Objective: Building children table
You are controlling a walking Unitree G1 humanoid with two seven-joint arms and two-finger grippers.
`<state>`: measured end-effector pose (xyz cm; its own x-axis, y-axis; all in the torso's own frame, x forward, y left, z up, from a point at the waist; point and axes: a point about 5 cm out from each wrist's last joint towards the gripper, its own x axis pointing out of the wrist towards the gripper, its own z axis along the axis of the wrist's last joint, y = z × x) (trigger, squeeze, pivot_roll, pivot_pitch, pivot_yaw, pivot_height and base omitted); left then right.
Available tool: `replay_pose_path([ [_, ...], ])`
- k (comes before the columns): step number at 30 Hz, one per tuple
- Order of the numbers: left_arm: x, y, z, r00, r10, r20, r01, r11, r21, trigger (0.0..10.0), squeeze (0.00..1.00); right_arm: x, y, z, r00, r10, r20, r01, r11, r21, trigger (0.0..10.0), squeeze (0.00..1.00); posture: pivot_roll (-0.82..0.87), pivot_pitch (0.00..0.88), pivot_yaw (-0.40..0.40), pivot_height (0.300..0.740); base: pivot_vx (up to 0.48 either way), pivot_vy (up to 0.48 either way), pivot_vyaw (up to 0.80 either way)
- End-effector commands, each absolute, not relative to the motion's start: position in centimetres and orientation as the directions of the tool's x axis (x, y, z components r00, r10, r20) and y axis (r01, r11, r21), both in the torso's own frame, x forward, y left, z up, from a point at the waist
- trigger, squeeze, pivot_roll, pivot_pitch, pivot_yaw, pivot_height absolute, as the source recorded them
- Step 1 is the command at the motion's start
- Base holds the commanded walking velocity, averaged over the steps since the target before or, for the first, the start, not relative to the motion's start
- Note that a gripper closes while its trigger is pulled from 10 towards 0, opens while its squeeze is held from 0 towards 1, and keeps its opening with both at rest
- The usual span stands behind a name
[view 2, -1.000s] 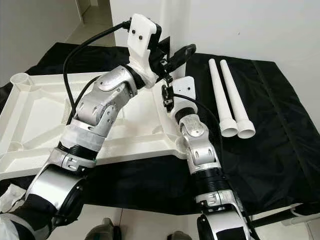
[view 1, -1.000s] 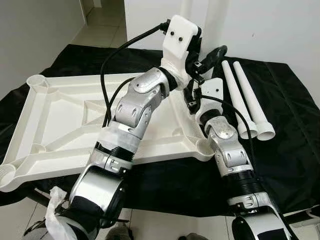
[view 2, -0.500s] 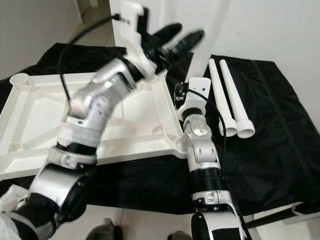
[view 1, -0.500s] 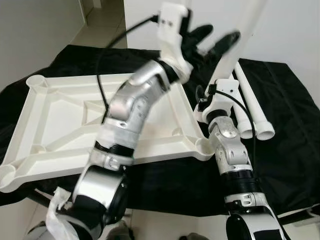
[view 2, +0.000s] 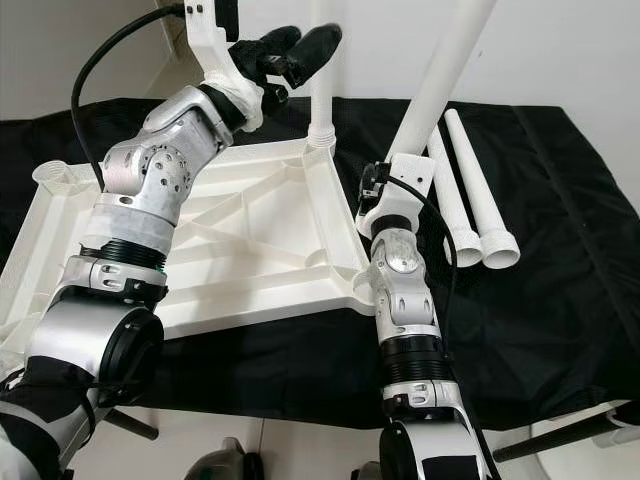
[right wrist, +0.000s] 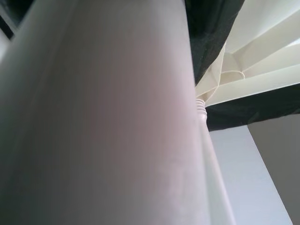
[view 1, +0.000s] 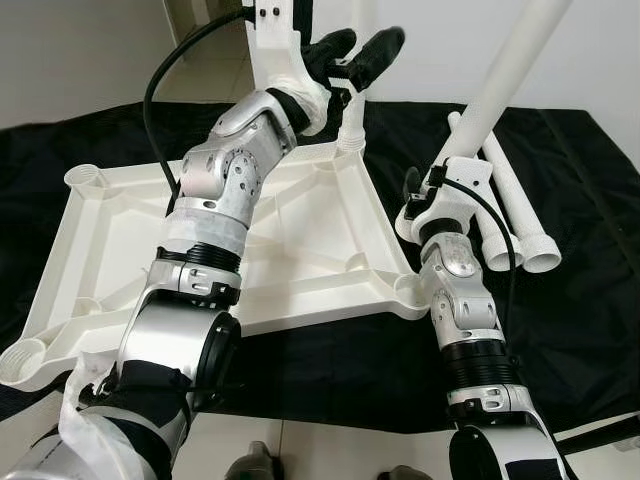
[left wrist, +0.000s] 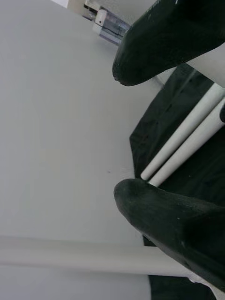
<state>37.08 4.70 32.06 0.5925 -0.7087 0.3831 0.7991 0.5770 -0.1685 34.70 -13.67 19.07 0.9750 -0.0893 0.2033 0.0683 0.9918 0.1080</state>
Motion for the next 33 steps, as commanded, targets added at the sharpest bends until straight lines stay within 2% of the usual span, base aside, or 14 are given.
replay_pose_path([
  [1, 37.2, 4.7, 32.4, 0.606, -0.705, 0.368, 0.788, 0.597, -0.153, 10.0, 0.0, 34.7, -13.6, 19.3, 0.972, -0.096, 0.216, 0.069, 0.989, 0.129, 10.0, 0.0, 0.05, 0.0, 0.106, 0.74, 0.0, 0.0, 0.0],
  [4, 37.8, 5.2, 31.9, 0.635, -0.698, 0.331, 0.764, 0.631, -0.134, 10.0, 0.0, 34.7, -14.1, 19.4, 0.967, -0.118, 0.225, 0.091, 0.987, 0.129, 10.0, 0.0, 0.05, 0.001, 0.129, 0.74, 0.0, 0.0, 0.0],
  [17, 38.7, 6.2, 31.7, 0.666, -0.689, 0.287, 0.737, 0.666, -0.111, 10.0, 0.0, 34.9, -14.4, 19.9, 0.956, -0.15, 0.253, 0.12, 0.984, 0.132, 10.0, 0.0, 0.06, 0.0, 0.173, 0.74, 0.0, 0.0, 0.0],
  [26, 39.2, 6.6, 30.4, 0.71, -0.664, 0.235, 0.697, 0.711, -0.095, 10.0, 0.0, 34.7, -14.4, 19.5, 0.961, -0.136, 0.239, 0.111, 0.987, 0.115, 10.0, 0.0, 0.04, 0.0, 0.116, 0.74, 0.0, 0.0, 0.0],
  [30, 39.8, 7.1, 28.9, 0.766, -0.62, 0.171, 0.642, 0.753, -0.143, 10.0, 0.0, 34.6, -15.0, 19.4, 0.966, -0.124, 0.225, 0.108, 0.991, 0.083, 10.0, 0.0, 0.03, 0.0, 0.051, 0.74, 0.0, 0.0, 0.0],
  [33, 40.0, 7.4, 28.0, 0.801, -0.583, 0.139, 0.598, 0.79, -0.136, 10.0, 0.0, 34.5, -15.4, 19.3, 0.968, -0.123, 0.22, 0.111, 0.992, 0.067, 10.0, 0.0, 0.03, 0.0, 0.033, 0.74, 0.0, 0.0, 0.0],
])
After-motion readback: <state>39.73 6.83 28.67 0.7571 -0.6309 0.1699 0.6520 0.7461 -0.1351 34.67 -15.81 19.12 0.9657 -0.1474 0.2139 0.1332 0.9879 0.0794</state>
